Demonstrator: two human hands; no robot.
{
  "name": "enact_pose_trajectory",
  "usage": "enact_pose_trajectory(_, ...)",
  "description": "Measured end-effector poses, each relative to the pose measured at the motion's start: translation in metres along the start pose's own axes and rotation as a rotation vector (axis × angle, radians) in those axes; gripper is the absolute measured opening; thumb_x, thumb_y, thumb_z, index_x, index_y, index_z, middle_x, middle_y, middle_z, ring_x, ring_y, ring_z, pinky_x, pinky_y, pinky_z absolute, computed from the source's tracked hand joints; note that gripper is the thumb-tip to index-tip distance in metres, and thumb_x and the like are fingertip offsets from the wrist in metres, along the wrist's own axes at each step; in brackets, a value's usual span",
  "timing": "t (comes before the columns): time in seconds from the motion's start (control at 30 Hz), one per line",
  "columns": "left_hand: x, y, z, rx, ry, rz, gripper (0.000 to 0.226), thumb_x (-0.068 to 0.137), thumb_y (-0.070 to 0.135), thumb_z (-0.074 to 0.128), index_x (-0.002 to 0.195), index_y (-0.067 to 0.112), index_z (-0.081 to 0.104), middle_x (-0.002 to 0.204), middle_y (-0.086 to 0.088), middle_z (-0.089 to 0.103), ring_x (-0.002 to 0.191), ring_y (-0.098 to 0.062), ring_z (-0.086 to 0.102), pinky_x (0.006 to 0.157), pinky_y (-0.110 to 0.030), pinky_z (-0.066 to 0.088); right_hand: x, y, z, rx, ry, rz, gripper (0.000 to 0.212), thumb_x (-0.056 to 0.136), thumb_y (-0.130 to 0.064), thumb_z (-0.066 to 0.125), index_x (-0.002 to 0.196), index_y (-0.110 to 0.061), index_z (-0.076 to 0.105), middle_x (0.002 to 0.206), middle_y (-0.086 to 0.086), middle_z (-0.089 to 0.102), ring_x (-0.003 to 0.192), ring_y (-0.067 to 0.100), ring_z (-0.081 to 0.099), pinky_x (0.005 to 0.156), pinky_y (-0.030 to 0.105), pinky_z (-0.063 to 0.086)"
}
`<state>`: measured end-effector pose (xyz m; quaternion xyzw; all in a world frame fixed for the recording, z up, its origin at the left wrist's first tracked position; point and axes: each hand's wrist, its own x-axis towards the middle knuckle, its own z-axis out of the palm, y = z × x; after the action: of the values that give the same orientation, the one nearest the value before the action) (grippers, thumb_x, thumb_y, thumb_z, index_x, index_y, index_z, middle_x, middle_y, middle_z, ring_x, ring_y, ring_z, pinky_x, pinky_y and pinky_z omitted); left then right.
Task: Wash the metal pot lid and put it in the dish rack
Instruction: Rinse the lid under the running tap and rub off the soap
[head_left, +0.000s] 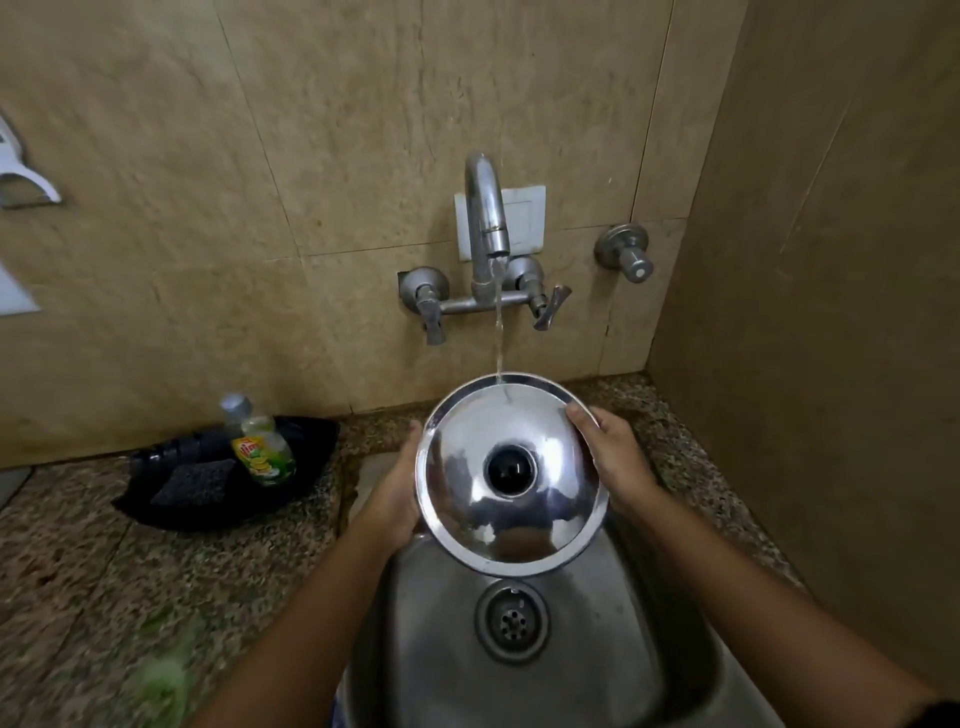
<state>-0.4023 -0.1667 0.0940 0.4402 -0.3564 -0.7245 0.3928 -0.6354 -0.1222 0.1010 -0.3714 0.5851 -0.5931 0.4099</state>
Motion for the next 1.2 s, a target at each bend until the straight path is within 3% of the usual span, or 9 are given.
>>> enact_pose_trajectory(0.1, 0.002, 0.003, 0.01, 0.134, 0.181, 0.154, 0.037, 0.092, 0.042, 0.054, 0.097, 0.009, 0.07, 0.08, -0.006, 0.072, 0.074, -0.022, 0.066, 0.066, -0.031, 0.056, 0.003, 0.008, 0.004, -0.096, 0.082, -0.034, 0.028, 0.095, -0.028, 0.055, 0.091, -0.004, 0.069, 0.08, 0.006, 0.067, 0.073, 0.017, 0.06, 0.059, 0.018, 0.047)
enact_pose_trajectory(0.2, 0.004, 0.004, 0.015, 0.167, 0.252, 0.273, 0.032, 0.092, 0.035, 0.056, 0.077, 0.011, 0.07, 0.07, -0.004, 0.071, 0.07, -0.022, 0.064, 0.069, -0.031, 0.053, 0.014, 0.012, 0.01, -0.287, 0.134, -0.099, 0.03, 0.095, -0.034, 0.053, 0.074, -0.016, 0.063, 0.07, -0.002, 0.061, 0.072, 0.019, 0.056, 0.064, 0.032, 0.045)
enact_pose_trajectory(0.3, 0.001, 0.01, 0.026, 0.294, 0.264, 0.36, 0.036, 0.094, 0.033, 0.055, 0.074, 0.005, 0.067, 0.064, -0.006, 0.064, 0.055, -0.015, 0.057, 0.051, -0.018, 0.047, 0.029, -0.003, 0.026, -0.723, 0.112, -0.329, 0.028, 0.097, -0.036, 0.046, 0.095, -0.015, 0.064, 0.091, 0.002, 0.066, 0.086, 0.022, 0.06, 0.075, 0.039, 0.048)
enact_pose_trajectory(0.5, 0.007, 0.017, 0.037, 0.393, 0.162, 0.437, 0.039, 0.092, 0.036, 0.057, 0.073, 0.003, 0.065, 0.065, -0.013, 0.058, 0.061, -0.018, 0.051, 0.063, -0.031, 0.041, 0.041, -0.043, 0.067, -1.108, -0.553, -0.91, 0.032, 0.098, -0.035, 0.04, 0.11, -0.016, 0.063, 0.104, 0.003, 0.063, 0.099, 0.018, 0.054, 0.087, 0.036, 0.038)
enact_pose_trajectory(0.67, 0.001, 0.021, 0.023, 0.2, 0.188, 0.374, 0.037, 0.093, 0.037, 0.055, 0.076, 0.006, 0.068, 0.07, -0.011, 0.065, 0.062, -0.019, 0.06, 0.062, -0.026, 0.049, 0.057, -0.028, 0.028, -0.699, -0.207, -0.493, 0.025, 0.096, -0.042, 0.048, 0.099, -0.026, 0.067, 0.091, -0.007, 0.067, 0.086, 0.013, 0.062, 0.081, 0.044, 0.051)
enact_pose_trajectory(0.77, 0.0, 0.034, 0.021, 0.334, 0.017, 0.21, 0.035, 0.092, 0.039, 0.055, 0.092, 0.008, 0.072, 0.083, -0.01, 0.072, 0.075, -0.024, 0.068, 0.069, -0.03, 0.055, 0.052, -0.019, 0.031, -0.6, -0.208, -0.345, 0.026, 0.093, -0.045, 0.05, 0.099, -0.026, 0.068, 0.091, -0.007, 0.069, 0.087, 0.012, 0.064, 0.083, 0.046, 0.052)
enact_pose_trajectory(0.93, 0.008, 0.046, 0.019, 0.528, -0.061, 0.28, 0.034, 0.085, 0.029, 0.067, 0.09, -0.004, 0.069, 0.081, -0.021, 0.064, 0.074, -0.029, 0.058, 0.071, -0.04, 0.046, 0.045, -0.036, 0.063, -0.589, -0.457, -0.331, 0.021, 0.085, -0.042, 0.064, 0.096, -0.025, 0.07, 0.089, -0.001, 0.072, 0.084, 0.019, 0.068, 0.079, 0.045, 0.055)
enact_pose_trajectory(1.1, 0.001, 0.039, 0.018, 0.256, 0.136, 0.305, 0.026, 0.089, 0.03, 0.062, 0.084, 0.005, 0.068, 0.077, -0.015, 0.067, 0.068, -0.028, 0.062, 0.069, -0.036, 0.051, 0.054, -0.046, 0.043, -0.461, -0.09, -0.23, 0.031, 0.085, -0.045, 0.065, 0.087, -0.014, 0.069, 0.084, 0.008, 0.071, 0.081, 0.027, 0.067, 0.074, 0.044, 0.054)
enact_pose_trajectory(1.2, 0.005, 0.048, 0.022, 0.42, 0.053, 0.229, 0.023, 0.087, 0.026, 0.065, 0.086, 0.003, 0.069, 0.084, -0.018, 0.07, 0.076, -0.031, 0.066, 0.073, -0.038, 0.053, 0.048, -0.049, 0.047, -0.511, -0.163, -0.269, 0.022, 0.085, -0.048, 0.063, 0.092, -0.027, 0.068, 0.085, -0.007, 0.069, 0.082, 0.014, 0.065, 0.075, 0.036, 0.053)
